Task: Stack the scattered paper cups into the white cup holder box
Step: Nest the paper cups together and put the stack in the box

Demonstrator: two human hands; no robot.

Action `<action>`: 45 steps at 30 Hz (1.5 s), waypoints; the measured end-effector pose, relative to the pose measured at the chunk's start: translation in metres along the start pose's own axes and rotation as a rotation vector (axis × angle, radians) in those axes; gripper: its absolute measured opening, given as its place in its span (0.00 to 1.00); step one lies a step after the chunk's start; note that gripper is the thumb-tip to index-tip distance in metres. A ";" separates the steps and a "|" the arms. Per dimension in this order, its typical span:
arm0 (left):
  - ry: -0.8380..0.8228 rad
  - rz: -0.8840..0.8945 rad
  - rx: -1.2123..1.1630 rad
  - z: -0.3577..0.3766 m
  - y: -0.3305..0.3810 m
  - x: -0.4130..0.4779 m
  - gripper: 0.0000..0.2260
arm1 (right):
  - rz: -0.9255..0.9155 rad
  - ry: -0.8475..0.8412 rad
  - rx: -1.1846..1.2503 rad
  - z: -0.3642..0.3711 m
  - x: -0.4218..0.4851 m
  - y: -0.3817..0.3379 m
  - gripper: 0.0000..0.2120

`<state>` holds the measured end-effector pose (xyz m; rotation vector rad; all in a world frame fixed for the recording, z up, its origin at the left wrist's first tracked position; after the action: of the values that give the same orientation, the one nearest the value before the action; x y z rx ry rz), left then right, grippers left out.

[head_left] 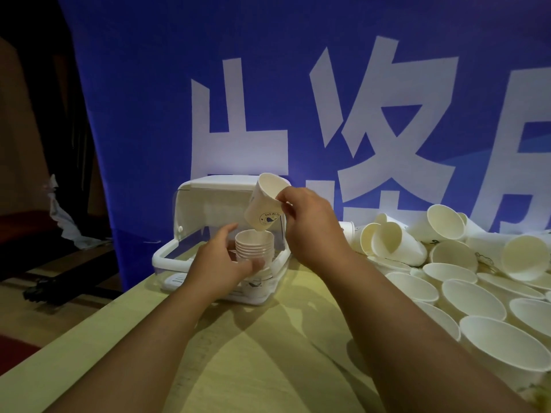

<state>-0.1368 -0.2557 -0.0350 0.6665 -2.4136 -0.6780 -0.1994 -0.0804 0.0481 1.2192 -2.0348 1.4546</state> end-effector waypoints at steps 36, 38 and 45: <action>0.255 0.160 0.084 -0.023 0.020 -0.018 0.26 | 0.192 -0.205 -0.292 -0.028 -0.025 0.009 0.08; 0.396 0.332 0.100 -0.029 0.047 -0.035 0.12 | 0.215 -0.149 -0.342 -0.059 -0.031 0.006 0.05; -0.266 0.508 -0.164 0.028 0.141 -0.089 0.10 | 0.370 -0.093 -0.491 -0.165 -0.076 0.017 0.05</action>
<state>-0.1319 -0.0893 -0.0055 -0.1168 -2.5755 -0.7658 -0.2011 0.1020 0.0518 0.7478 -2.5774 0.9453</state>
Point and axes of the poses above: each hand's wrist, its own x-axis towards the middle knuckle, its own z-axis out of the palm, y = z × x, the point moved 4 cm from there along x, towards the middle knuckle, and after that the axes turned 15 degrees about x, right-handed, at the moved point
